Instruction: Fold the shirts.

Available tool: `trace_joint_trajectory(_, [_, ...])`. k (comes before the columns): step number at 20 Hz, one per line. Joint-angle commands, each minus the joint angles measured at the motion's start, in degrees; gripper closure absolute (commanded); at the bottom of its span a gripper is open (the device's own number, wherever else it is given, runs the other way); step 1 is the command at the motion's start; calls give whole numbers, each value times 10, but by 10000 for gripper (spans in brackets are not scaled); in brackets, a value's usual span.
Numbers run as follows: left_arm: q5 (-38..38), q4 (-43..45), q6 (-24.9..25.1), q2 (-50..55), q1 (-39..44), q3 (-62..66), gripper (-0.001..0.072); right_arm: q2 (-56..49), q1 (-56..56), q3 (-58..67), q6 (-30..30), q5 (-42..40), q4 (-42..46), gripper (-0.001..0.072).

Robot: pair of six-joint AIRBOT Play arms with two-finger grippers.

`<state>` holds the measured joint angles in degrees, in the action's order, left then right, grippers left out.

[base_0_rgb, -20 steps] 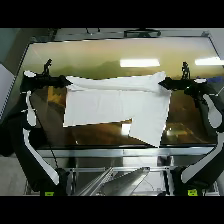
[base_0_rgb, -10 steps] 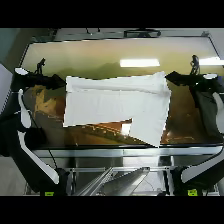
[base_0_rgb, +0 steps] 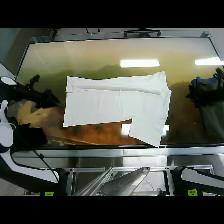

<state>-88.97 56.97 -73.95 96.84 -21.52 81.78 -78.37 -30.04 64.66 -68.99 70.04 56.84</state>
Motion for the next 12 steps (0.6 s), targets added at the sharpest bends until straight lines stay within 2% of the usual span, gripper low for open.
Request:
trace_joint_trajectory(1, [109,82,4,-90,-2,-197,423,94,-36,-148,-48,12,28,181])
trace_joint_trajectory(4, [191,84,5,-106,-1,-283,423,127,-35,-228,-47,-13,11,181])
trace_joint_trajectory(7, [243,70,9,-93,13,-310,422,127,-35,-267,-27,-12,-12,181])
trace_joint_trajectory(12, [226,-22,79,-53,59,-269,424,126,-30,-317,36,-24,-92,184])
